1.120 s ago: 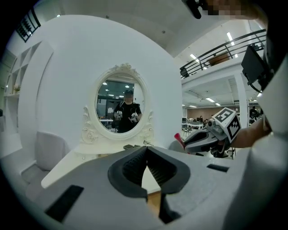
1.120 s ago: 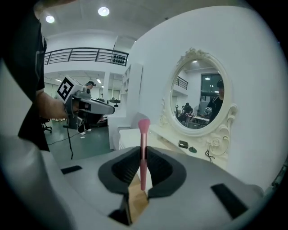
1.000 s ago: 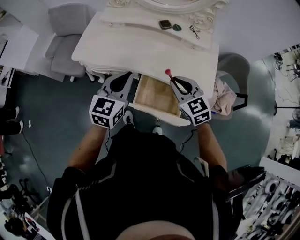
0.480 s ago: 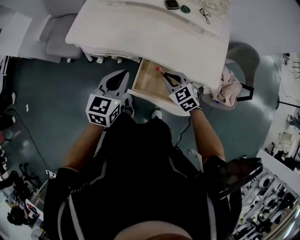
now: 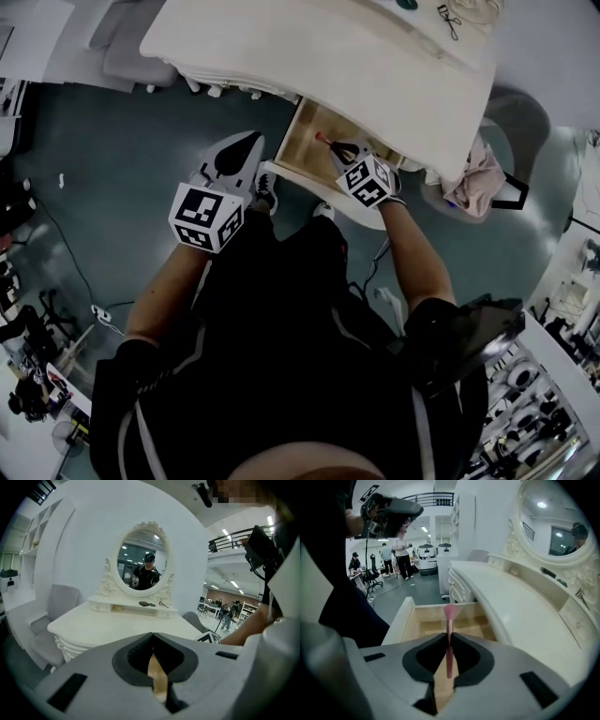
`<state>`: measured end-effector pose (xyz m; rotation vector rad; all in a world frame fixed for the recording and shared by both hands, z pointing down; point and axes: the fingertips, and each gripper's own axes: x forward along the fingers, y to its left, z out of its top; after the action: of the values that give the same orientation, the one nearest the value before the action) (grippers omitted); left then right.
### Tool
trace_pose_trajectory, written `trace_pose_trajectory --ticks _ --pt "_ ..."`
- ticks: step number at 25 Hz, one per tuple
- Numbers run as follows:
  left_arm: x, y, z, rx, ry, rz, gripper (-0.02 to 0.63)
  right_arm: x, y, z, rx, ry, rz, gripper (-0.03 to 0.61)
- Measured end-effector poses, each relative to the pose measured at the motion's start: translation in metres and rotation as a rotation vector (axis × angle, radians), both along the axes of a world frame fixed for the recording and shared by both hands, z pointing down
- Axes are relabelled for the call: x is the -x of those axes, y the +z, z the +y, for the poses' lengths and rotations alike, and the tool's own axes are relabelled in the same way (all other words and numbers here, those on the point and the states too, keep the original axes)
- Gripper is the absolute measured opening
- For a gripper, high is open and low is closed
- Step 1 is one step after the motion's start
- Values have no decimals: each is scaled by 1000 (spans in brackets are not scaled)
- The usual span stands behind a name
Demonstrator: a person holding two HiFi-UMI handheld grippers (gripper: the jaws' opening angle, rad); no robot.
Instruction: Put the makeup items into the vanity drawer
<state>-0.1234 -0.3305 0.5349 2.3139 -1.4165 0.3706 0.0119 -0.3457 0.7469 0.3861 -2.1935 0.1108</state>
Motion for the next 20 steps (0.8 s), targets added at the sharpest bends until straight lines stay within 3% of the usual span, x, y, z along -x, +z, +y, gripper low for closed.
trace_pose_trajectory --ticks 3,8,13,20 --pt "6 4 11 -2 0 -19 5 3 31 4 28 -38 46 51" --pt "24 14 19 23 -76 -34 5 1 65 -2 76 -38 106 51" --pt "24 7 36 -9 -17 -63 5 -1 93 -7 97 -52 174 51" --pt "38 10 43 18 -74 -51 5 -1 111 -4 135 -60 201 52"
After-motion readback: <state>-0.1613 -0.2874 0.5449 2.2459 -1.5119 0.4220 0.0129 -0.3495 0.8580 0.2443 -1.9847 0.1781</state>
